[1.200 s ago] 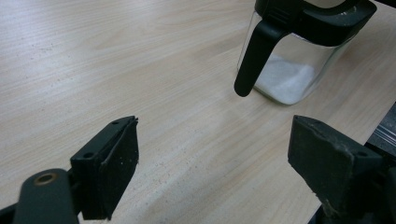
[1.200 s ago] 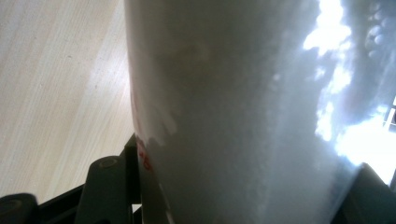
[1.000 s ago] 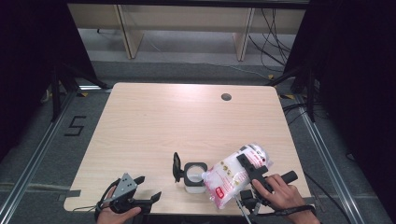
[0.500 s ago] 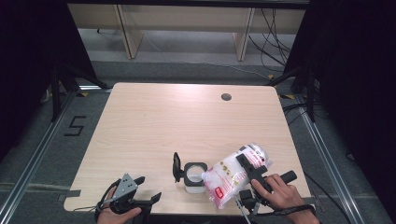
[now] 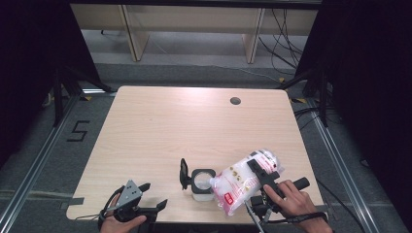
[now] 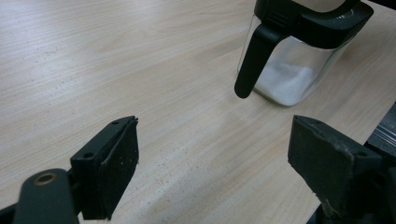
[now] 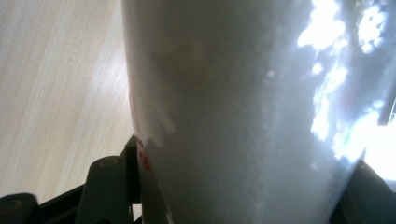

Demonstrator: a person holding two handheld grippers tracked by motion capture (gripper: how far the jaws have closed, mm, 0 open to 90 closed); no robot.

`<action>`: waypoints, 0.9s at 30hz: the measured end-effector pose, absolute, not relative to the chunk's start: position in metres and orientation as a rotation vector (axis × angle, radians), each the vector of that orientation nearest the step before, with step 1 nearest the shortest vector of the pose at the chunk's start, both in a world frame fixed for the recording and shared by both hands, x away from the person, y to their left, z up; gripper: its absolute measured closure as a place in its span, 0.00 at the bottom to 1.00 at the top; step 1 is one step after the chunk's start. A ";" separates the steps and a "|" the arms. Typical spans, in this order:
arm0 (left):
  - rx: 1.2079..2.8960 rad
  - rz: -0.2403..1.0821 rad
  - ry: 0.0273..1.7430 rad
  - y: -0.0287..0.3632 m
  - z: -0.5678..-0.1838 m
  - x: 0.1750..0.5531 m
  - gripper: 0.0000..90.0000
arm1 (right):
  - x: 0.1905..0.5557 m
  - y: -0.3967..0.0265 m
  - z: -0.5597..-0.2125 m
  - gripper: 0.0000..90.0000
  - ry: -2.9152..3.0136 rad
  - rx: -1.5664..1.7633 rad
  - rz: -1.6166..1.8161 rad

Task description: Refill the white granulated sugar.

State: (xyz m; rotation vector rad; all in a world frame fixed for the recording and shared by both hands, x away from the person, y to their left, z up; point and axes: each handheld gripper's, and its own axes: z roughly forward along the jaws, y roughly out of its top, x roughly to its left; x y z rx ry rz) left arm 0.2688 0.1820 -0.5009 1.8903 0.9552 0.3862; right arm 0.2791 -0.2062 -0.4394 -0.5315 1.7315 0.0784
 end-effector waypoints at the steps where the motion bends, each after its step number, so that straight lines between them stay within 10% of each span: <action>1: 1.894 0.388 0.953 0.182 -0.501 0.268 0.18 | 0.279 -0.207 -0.440 0.46 1.746 -0.513 0.086; 27: 1.899 0.395 0.919 0.184 -0.500 0.270 0.18 | 0.278 -0.210 -0.437 0.46 1.751 -0.477 0.091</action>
